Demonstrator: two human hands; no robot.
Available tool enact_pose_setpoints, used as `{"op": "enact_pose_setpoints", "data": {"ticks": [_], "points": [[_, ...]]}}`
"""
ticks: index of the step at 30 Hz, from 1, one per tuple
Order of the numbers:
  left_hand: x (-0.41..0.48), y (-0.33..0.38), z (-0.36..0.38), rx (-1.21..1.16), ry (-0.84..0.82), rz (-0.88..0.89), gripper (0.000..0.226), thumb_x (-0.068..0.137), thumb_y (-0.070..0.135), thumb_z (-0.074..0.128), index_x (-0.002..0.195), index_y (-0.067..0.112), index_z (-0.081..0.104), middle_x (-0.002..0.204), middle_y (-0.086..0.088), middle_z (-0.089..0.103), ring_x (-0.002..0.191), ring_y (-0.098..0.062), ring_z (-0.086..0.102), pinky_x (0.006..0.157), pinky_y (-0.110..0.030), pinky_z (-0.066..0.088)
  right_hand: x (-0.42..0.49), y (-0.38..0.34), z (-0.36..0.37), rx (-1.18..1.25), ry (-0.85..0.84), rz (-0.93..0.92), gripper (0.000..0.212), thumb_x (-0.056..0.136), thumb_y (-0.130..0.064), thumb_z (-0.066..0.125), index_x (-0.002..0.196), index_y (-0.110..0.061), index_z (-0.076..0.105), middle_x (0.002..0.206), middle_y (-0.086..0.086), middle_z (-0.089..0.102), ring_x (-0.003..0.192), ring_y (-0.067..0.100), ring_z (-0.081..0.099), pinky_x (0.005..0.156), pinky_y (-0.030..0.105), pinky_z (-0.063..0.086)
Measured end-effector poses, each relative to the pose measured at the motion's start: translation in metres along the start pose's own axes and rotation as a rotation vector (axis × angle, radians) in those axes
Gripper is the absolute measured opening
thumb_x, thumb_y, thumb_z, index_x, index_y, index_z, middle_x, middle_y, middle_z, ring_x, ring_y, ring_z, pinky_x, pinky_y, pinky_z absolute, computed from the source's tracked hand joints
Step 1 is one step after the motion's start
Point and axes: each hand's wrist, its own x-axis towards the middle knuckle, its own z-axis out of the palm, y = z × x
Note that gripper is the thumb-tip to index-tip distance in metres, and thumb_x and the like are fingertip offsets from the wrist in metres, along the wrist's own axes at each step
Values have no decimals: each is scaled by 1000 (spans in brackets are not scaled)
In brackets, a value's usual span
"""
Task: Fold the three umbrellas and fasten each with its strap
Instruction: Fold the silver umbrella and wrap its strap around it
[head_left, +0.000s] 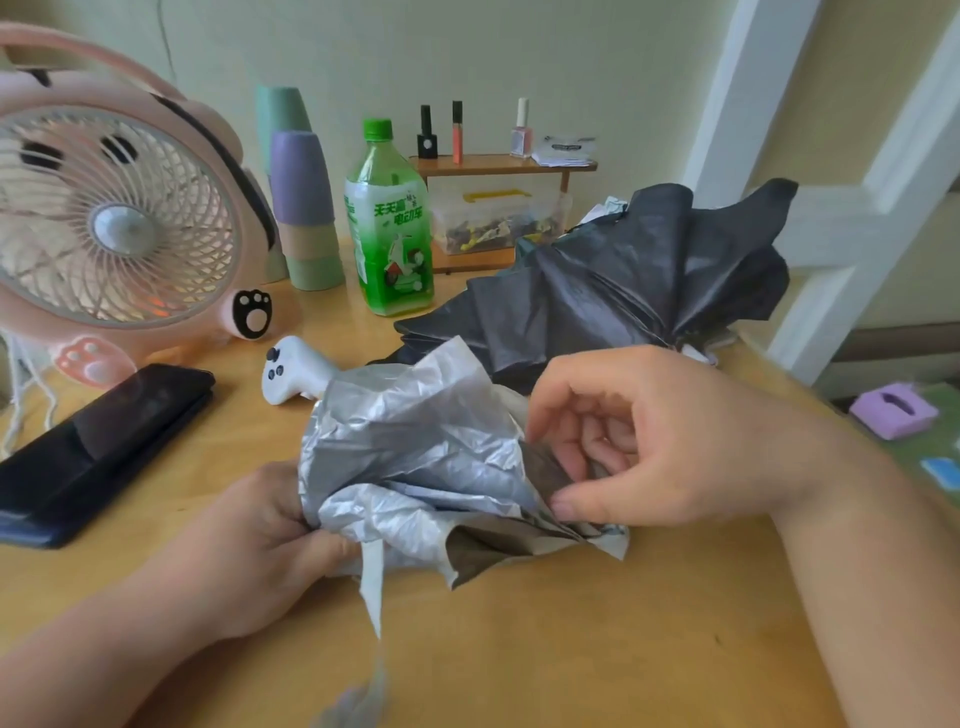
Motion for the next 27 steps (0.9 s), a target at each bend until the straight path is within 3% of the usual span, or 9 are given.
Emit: {"op": "enact_pose_setpoints", "data": {"ticks": [3,6,11,15,18,20,23,25,27], "points": [[0,1,0,-60,-3,8,16,99,60,48,90,68,59,85,43,60,75,23,55,66,4,39,-1,-2,0,-143,-45,36,47,73,-17,84,105,-41,60,89,-7,68,61,12,56,59,39,53],[-3,-3,2,-79,13,-7,17,93,51,60,85,66,62,82,39,63,73,20,58,65,3,41,1,-4,3,-288,-23,45,48,74,-16,77,106,-44,54,89,-9,64,65,8,55,58,30,50],[-1,5,2,-107,0,-13,17,98,63,43,91,70,57,87,48,58,78,26,54,69,6,38,15,0,17,-247,255,-76,26,67,-37,62,91,-32,57,65,-1,57,53,10,47,52,28,41],[-5,-5,-1,-109,-32,-29,15,94,56,58,86,69,58,85,45,60,77,23,56,69,3,40,31,4,31,-64,544,-102,28,76,-47,69,73,-20,64,58,3,58,47,12,46,46,21,37],[-8,-11,2,-146,-13,-73,13,87,58,65,77,66,62,79,40,63,72,19,59,66,1,41,35,11,20,22,734,-66,27,86,-32,79,70,-17,64,60,4,61,49,8,49,50,18,39],[-7,-11,3,-150,-6,-74,11,88,67,55,79,66,62,79,40,63,72,18,59,66,1,41,20,11,5,190,643,-246,20,84,-23,80,78,-14,63,64,11,59,55,16,52,53,24,42],[-7,-18,5,-193,5,-139,15,86,63,63,71,62,65,73,34,65,69,15,59,64,-2,43,-9,0,-8,352,189,-387,28,77,-25,87,88,-15,63,62,13,51,52,30,44,50,30,37],[-10,-29,7,-208,8,-218,16,83,52,78,68,49,72,72,24,69,67,8,60,65,-16,51,-13,-2,-7,232,55,-363,22,76,-19,86,90,-17,69,60,6,54,50,21,47,51,23,39],[-12,-39,7,-211,-12,-331,30,77,57,71,74,28,77,74,7,72,69,-9,63,69,-36,56,-5,1,-1,112,61,-331,18,80,-12,83,96,-20,78,58,0,56,49,14,47,52,20,39]]}}
